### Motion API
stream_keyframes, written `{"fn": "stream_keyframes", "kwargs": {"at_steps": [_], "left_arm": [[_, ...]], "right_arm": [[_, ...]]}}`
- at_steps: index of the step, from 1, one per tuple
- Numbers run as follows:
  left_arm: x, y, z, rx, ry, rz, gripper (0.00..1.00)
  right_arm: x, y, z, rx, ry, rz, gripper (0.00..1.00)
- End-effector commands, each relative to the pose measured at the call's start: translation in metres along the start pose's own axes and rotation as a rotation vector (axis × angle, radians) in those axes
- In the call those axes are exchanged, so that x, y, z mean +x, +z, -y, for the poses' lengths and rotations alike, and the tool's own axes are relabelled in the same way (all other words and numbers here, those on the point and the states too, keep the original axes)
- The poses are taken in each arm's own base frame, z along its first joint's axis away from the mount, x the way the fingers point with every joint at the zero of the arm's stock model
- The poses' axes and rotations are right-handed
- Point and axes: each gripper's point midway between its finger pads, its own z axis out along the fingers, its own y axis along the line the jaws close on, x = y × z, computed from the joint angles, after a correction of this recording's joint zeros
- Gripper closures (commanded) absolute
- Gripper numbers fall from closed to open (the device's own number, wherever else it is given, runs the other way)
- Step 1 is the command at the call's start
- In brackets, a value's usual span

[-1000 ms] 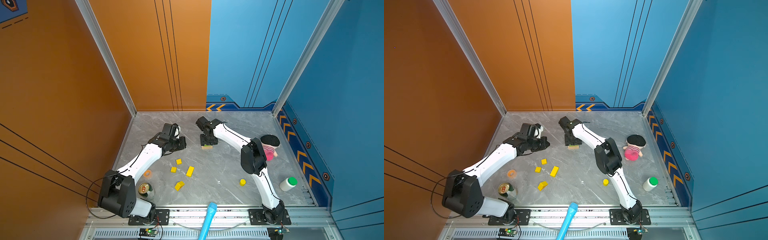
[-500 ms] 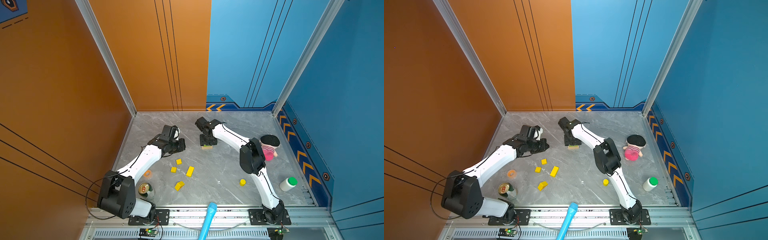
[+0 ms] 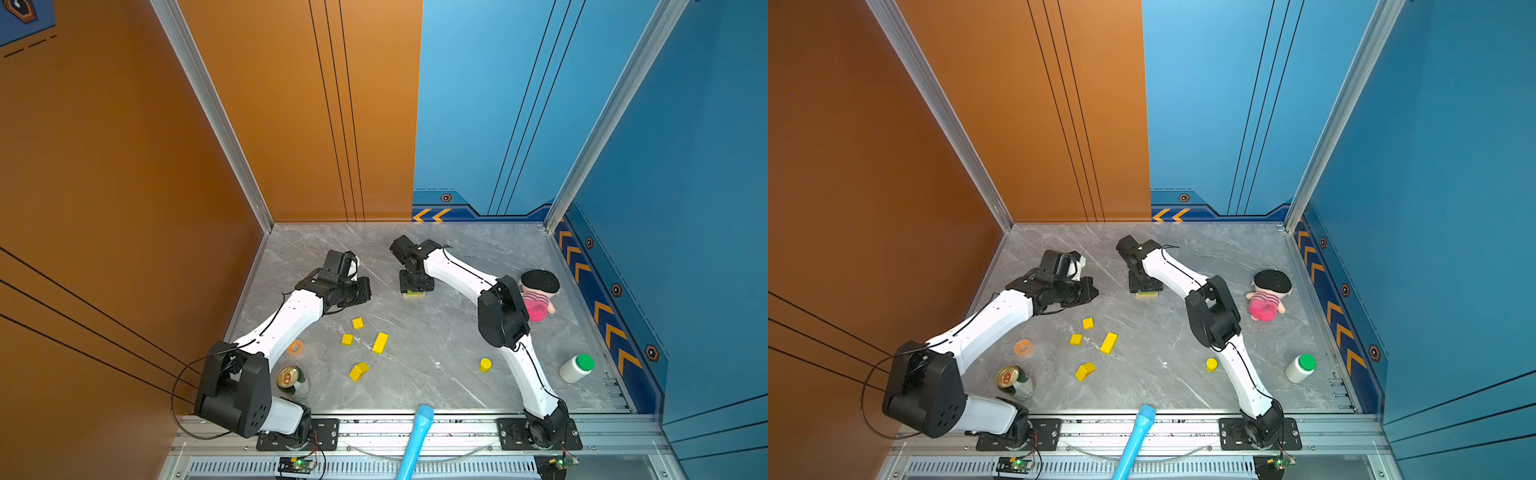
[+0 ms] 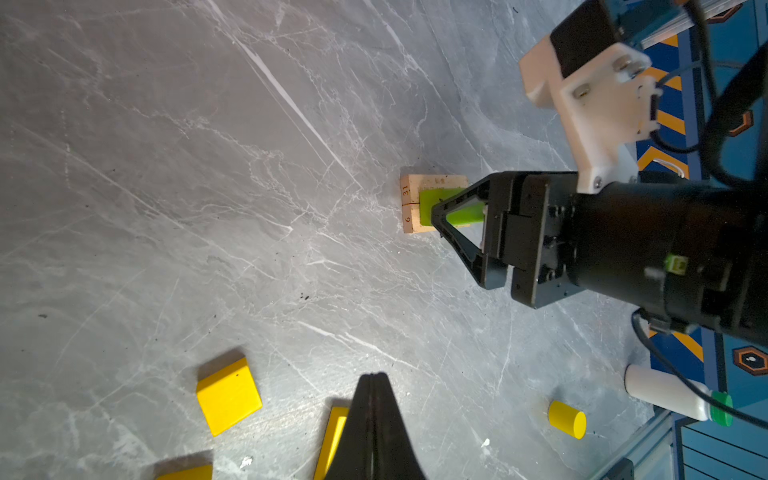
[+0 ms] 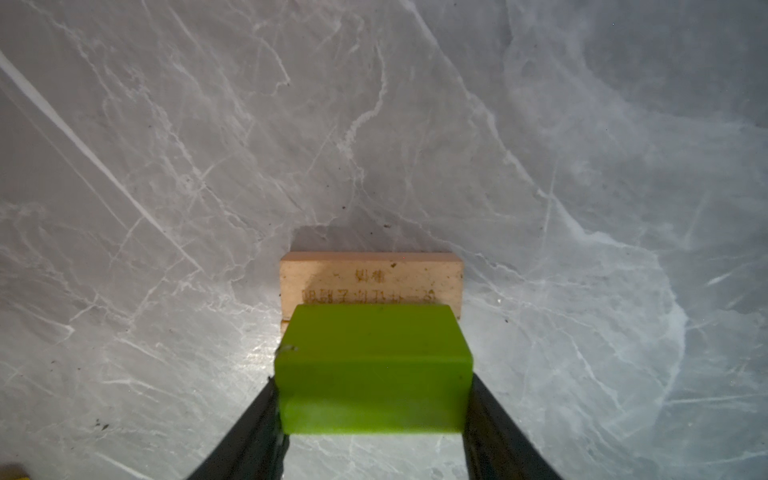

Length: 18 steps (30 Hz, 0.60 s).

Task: Build the wood block tower
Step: 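Lower the lime-green block onto the wooden blocks and open the right gripper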

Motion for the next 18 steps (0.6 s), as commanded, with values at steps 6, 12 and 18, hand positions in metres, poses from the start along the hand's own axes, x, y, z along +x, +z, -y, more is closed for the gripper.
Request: {"fn": "stream_keyframes", "kwargs": {"at_steps": [6,12,18], "left_arm": [[0.0002,-0.0044,-0.0043,0.000,0.003,0.005,0.94],[0.0007,-0.0044,-0.0045,0.001,0.003,0.004,0.94],[0.0014,-0.0039,-0.0053,-0.001,0.002,0.002,0.94]], "right_arm": [[-0.0006,-0.0017,0.0005,0.025,0.010,0.000,0.44],[-0.0014,-0.0011,-0.0014,0.022,0.007,0.001,0.43],[0.0000,0.0017,-0.0005,0.031,0.005,-0.007,0.41]]}}
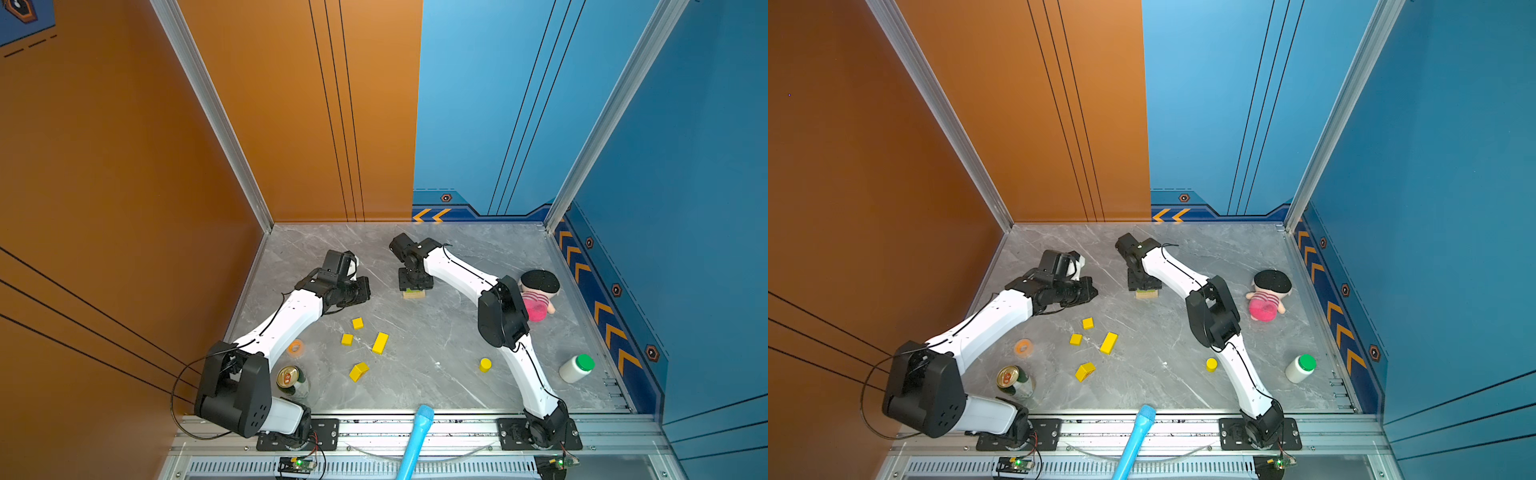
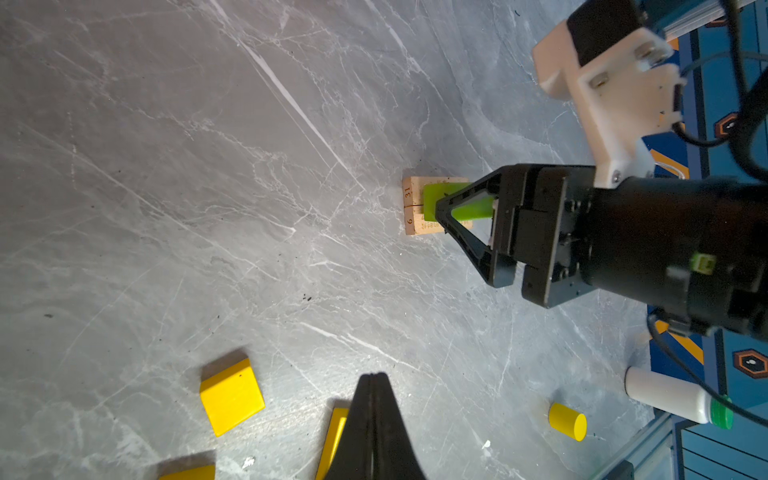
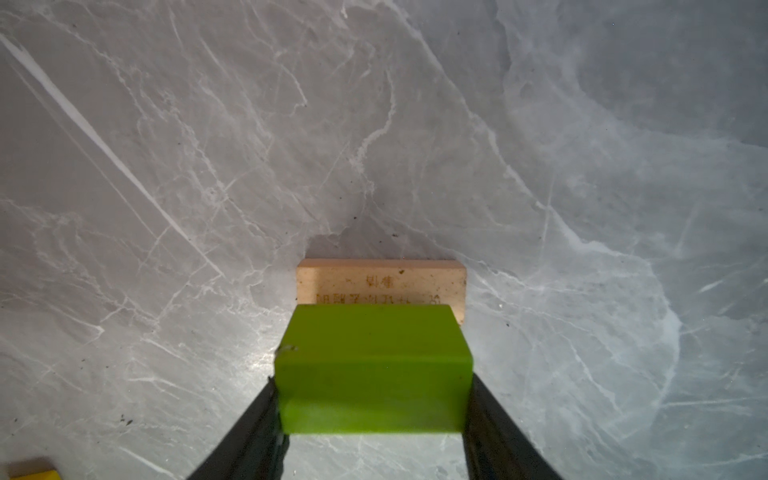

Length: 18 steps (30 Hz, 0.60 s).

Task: Build the wood block tower
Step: 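Lower the lime-green block onto the wooden blocks and open the right gripper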

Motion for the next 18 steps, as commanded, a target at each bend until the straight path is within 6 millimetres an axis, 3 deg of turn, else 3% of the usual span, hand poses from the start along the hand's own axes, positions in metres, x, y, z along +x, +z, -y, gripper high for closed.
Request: {"fn": "stream_keyframes", "kwargs": {"at_steps": [1,18], "left_arm": [[0.0024,-0.0034,-0.0042,0.001,0.005,0.000,0.94],[0.0018,-0.0037,-0.0052,0.001,0.003,0.001,0.94]], "right_arm": [[0.0064,0.0078,0.0029,0.041,0.002,-0.024,0.41],[0.0101,0.0144,0.0060,0.061,0.001,-0.038,0.33]]}}
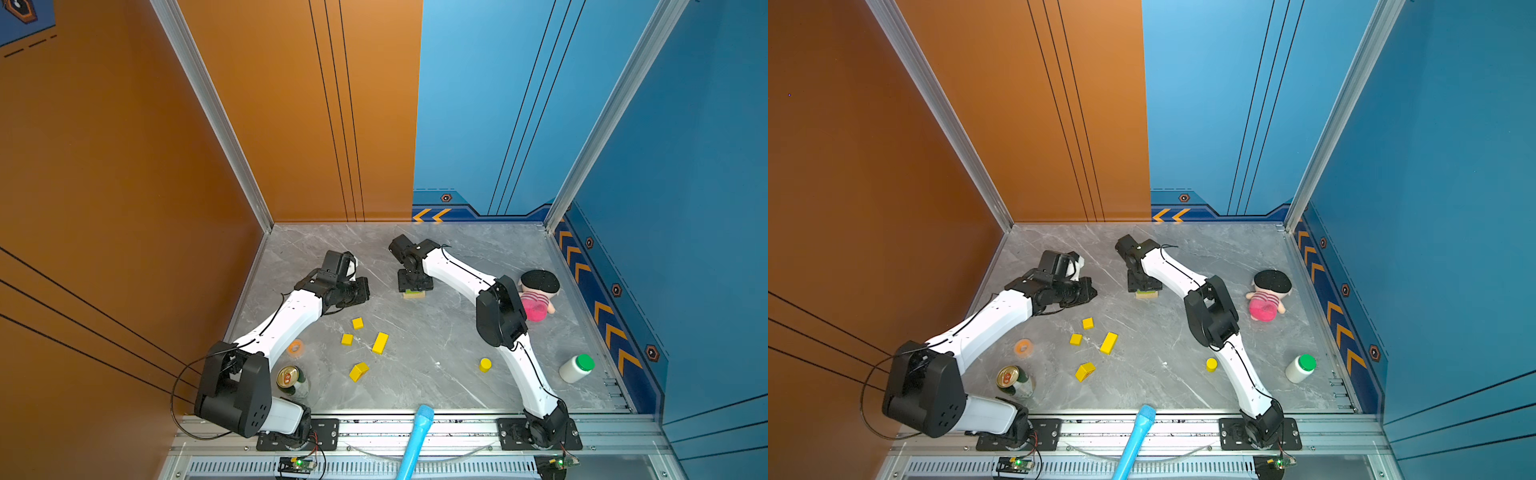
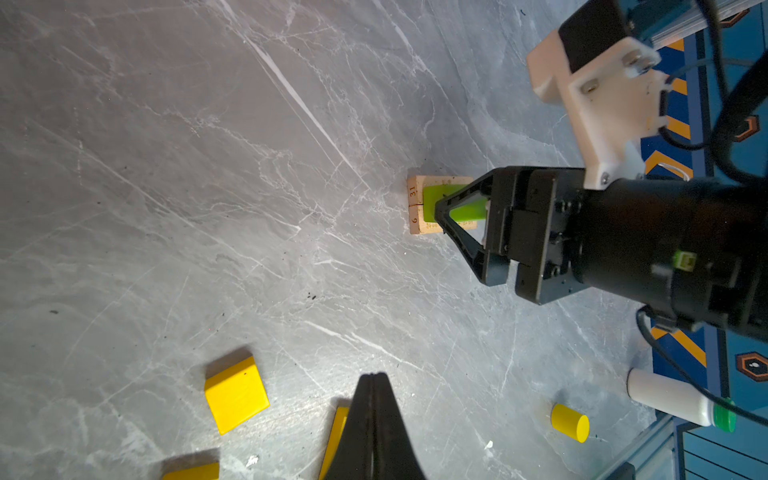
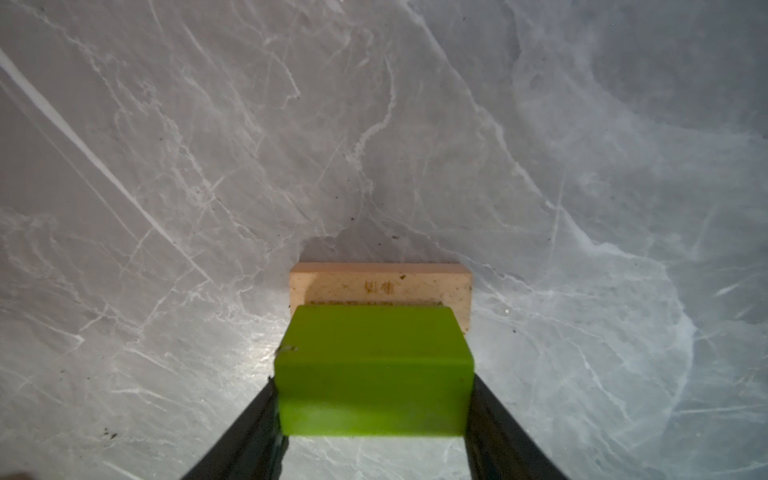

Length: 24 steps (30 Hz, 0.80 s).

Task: Build the wood block tower
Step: 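Lower the lime-green block onto the wooden blocks and open the right gripper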

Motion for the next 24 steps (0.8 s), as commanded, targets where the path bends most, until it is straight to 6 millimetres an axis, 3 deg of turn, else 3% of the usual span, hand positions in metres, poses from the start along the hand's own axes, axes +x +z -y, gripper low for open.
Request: {"fn": "stream_keyframes", "kwargs": {"at_steps": [1,24], "left_arm": [[0.0012,-0.0040,-0.0020,0.006,0.009,0.002,0.94],[0.0012,-0.0044,-0.0025,0.007,0.007,0.003,0.94]], "right_arm": [[0.0081,0.0082,0.0059,0.055,0.003,-0.028,0.33],[0.0100,0.0120,0.0088,0.065,0.007,-0.037,0.28]]}}
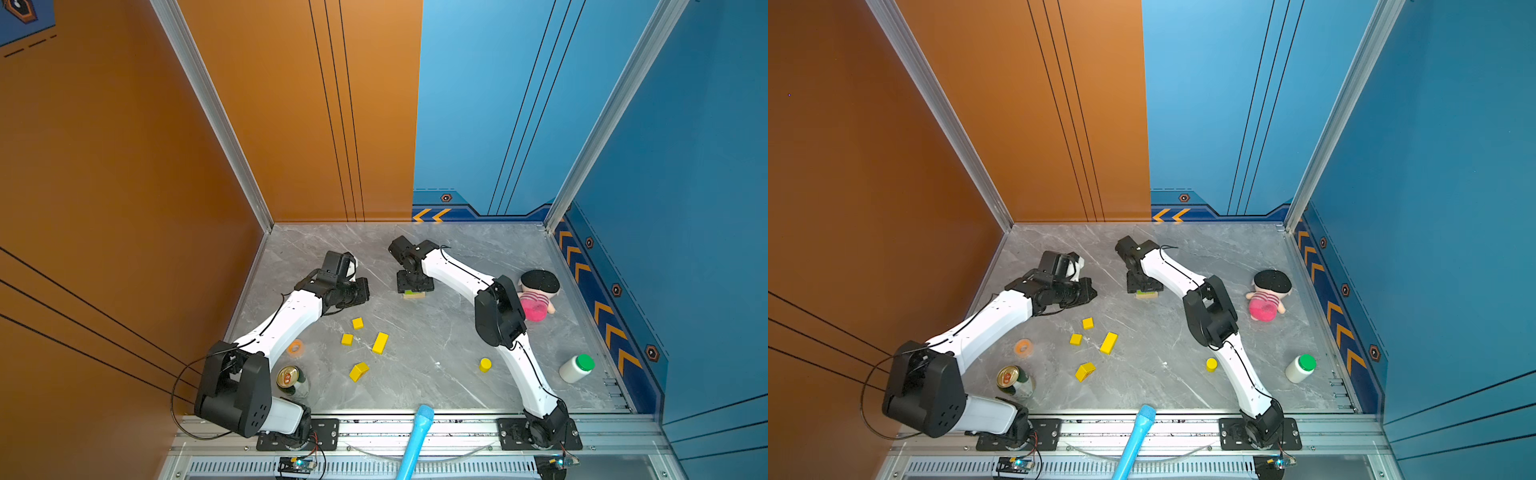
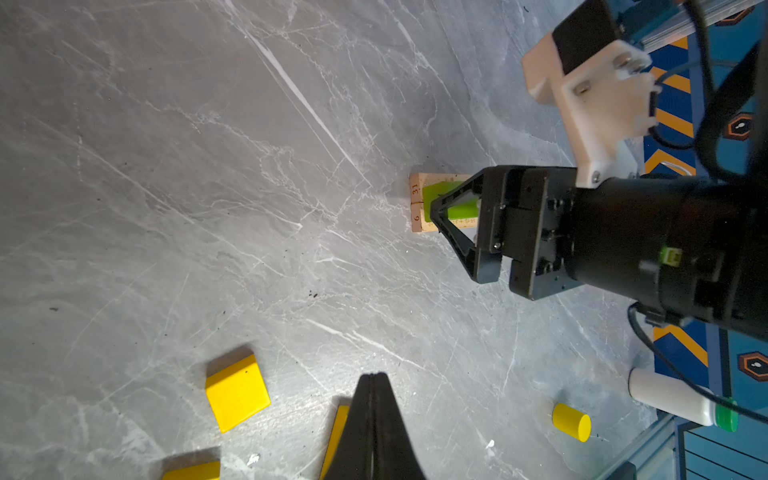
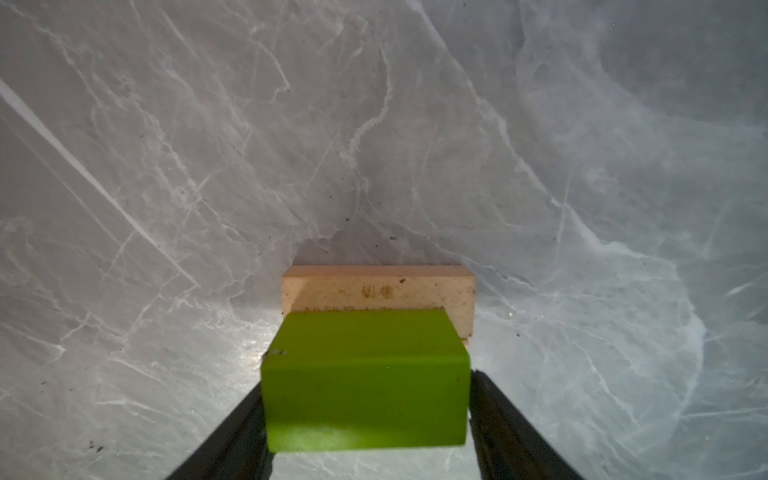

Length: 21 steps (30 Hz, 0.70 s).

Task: Build the wood block tower
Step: 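Lower the lime-green block onto the wooden blocks and open the right gripper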

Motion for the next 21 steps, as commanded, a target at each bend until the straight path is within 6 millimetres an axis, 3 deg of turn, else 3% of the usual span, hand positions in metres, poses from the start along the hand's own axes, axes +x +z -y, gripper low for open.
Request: {"fn": "stream_keyframes", "kwargs": {"at_steps": [1,21], "left_arm": [[0.0000,-0.0049,-0.0009,0.009,0.010,0.006,0.94],[-0.0004,-0.0050,-0.0017,0.010,0.006,0.005,0.94]], "right_arm": [[0.0078,0.0063,0.0078,0.055,0.001,-0.028,0.27],[0.0017,-0.0014,0.0111,0.051,0.011,-0.009,0.22]]}}
